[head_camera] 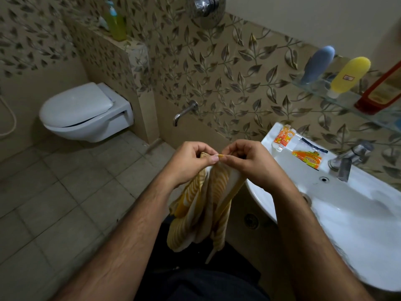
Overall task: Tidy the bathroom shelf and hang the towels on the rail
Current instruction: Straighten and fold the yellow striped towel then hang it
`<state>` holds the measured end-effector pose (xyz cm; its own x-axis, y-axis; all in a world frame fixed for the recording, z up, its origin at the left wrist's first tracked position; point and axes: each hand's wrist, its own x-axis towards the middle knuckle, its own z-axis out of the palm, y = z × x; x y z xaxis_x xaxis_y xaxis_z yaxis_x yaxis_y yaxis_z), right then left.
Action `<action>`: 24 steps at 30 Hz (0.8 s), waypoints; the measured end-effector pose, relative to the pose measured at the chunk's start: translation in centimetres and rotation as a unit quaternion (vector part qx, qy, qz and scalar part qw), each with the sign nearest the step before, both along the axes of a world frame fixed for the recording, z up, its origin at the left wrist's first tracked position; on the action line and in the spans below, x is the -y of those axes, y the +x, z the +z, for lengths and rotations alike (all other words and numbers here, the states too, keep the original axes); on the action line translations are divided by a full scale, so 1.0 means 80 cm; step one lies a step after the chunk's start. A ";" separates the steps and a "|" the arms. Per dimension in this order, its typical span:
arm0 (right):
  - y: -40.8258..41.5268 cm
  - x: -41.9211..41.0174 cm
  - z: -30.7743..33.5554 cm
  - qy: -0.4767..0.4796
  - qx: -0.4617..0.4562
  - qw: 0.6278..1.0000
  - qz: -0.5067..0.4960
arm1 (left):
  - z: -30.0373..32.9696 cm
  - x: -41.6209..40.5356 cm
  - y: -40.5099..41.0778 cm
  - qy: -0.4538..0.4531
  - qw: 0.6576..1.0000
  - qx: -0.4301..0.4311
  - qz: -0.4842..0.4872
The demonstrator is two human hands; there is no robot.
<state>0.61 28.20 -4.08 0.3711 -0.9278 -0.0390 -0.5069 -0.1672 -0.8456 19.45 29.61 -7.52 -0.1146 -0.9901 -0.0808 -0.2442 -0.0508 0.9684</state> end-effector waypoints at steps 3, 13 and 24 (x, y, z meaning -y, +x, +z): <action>-0.007 -0.001 0.002 0.040 0.050 0.998 0.008 | -0.009 0.004 0.004 0.000 0.999 0.011 0.044; 0.002 -0.007 0.003 0.152 0.267 0.948 0.084 | -0.008 0.005 -0.008 0.037 0.989 -0.137 0.046; 0.007 -0.002 0.009 0.028 0.167 0.986 0.004 | -0.008 -0.002 -0.010 0.126 0.923 -0.349 0.105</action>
<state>1.17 28.34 -3.35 0.3799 -0.9244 0.0349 -0.1975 -0.1180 -0.9732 18.64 29.80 -8.14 -0.0335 -0.9562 -0.2908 0.4755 -0.2712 0.8369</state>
